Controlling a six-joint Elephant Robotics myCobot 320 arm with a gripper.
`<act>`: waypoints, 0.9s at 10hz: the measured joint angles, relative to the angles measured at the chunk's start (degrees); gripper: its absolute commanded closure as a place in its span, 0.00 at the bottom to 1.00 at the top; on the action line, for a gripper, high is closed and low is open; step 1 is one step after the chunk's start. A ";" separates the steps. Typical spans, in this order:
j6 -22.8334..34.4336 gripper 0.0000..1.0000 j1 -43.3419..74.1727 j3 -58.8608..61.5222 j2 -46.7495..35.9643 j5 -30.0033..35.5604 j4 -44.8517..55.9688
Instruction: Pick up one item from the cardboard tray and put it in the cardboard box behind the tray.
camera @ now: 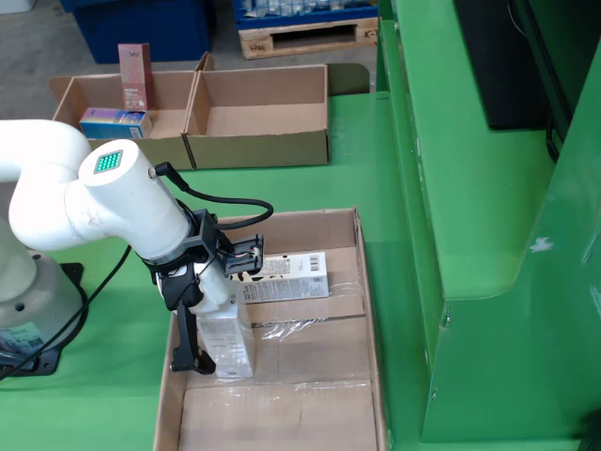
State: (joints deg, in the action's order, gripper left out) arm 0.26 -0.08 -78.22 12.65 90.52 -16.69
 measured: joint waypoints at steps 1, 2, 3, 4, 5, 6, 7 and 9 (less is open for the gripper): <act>0.00 0.00 0.00 0.00 0.00 0.00 0.00; 0.00 0.00 0.00 0.00 0.00 0.00 0.00; 0.00 0.00 0.00 0.00 0.00 0.00 0.00; 0.00 0.10 0.00 0.00 0.00 0.00 0.00; 0.00 0.20 0.00 0.00 0.00 0.00 0.00; 0.00 0.30 0.00 0.00 0.00 0.00 0.00; 0.00 0.40 0.00 0.00 0.00 0.00 0.00; 0.00 0.60 0.00 0.00 0.00 0.00 0.00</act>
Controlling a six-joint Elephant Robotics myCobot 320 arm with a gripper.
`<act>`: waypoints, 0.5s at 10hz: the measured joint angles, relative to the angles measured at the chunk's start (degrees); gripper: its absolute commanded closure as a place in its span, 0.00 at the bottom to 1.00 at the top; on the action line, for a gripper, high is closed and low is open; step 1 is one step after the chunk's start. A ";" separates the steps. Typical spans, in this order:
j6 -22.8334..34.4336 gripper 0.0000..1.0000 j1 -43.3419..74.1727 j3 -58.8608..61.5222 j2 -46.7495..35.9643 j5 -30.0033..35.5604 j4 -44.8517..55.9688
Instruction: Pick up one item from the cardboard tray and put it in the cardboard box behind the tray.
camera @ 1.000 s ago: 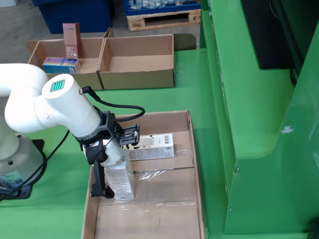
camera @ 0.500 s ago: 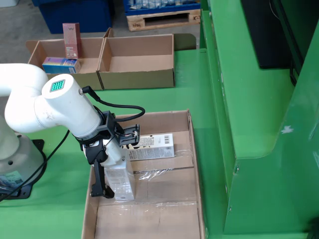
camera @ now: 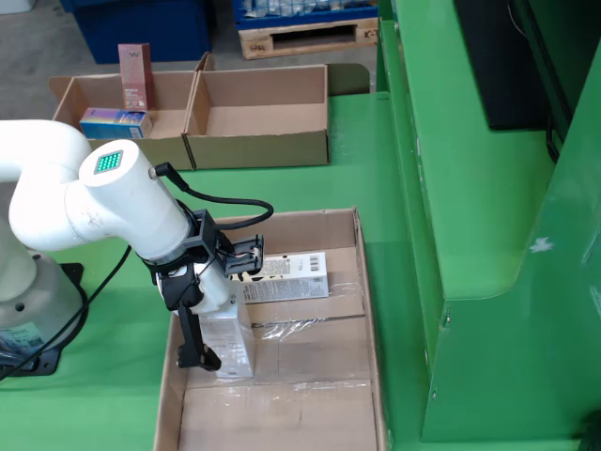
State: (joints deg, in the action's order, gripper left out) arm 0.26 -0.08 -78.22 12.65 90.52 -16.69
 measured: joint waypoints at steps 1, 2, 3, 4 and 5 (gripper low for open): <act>0.00 0.70 0.00 0.00 0.00 0.00 0.00; 0.00 0.80 0.00 0.00 0.00 0.00 0.00; 0.00 0.90 0.00 0.00 0.00 0.00 0.00; 0.00 1.00 0.00 0.00 0.00 0.09 0.00; 0.00 1.00 0.00 0.00 0.00 0.18 0.00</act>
